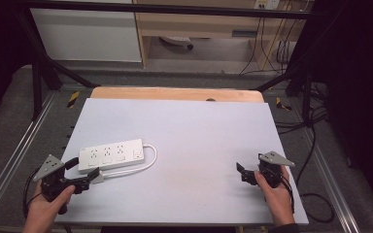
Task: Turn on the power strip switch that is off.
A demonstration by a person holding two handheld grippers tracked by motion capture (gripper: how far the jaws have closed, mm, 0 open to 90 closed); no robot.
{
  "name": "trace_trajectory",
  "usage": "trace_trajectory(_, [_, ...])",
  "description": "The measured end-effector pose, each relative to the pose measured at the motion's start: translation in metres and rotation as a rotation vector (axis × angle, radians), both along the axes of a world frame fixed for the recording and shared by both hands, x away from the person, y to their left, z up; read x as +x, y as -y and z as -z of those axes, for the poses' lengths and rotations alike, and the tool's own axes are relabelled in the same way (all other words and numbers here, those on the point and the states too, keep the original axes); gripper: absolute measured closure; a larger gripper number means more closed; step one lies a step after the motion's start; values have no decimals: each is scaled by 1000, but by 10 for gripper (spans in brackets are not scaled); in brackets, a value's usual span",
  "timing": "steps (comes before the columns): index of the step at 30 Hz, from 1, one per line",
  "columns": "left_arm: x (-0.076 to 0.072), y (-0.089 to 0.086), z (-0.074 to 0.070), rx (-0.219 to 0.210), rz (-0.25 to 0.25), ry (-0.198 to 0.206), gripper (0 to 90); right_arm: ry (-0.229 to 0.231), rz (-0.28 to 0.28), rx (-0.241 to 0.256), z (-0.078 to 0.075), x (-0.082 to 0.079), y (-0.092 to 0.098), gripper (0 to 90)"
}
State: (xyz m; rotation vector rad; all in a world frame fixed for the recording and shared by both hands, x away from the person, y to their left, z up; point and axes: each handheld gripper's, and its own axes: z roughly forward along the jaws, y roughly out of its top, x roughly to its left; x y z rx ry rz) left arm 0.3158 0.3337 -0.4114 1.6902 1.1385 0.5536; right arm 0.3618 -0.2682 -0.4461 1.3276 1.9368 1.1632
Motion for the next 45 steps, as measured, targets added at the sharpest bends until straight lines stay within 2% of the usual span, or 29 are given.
trace_trajectory(7, [1, 1, 0, -6, -12, 1, 81, -7, 26, 7, 0, 2, 5, 55])
trace_trajectory(11, [0, 1, -1, -5, -15, 17, 84, -12, 35, 0, 1, 2, 5, 48])
trace_trajectory(13, [-1, 2, -1, 11, -13, 28, 84, -13, 33, -5, 2, 2, 5, 45])
trace_trajectory(17, [0, 4, -1, 14, -14, 30, 82, -16, 27, -12, 2, 3, 4, 44])
trace_trajectory(24, [0, 4, -1, 4, -12, 31, 81, -26, 10, -11, 1, 3, 1, 41])
trace_trajectory(33, [-1, 3, -4, -21, -7, 50, 80, 5, 2, -25, -1, 3, 0, 37])
trace_trajectory(45, [1, 6, -7, -37, 0, 48, 80, -6, 8, -24, -1, 3, 1, 39])
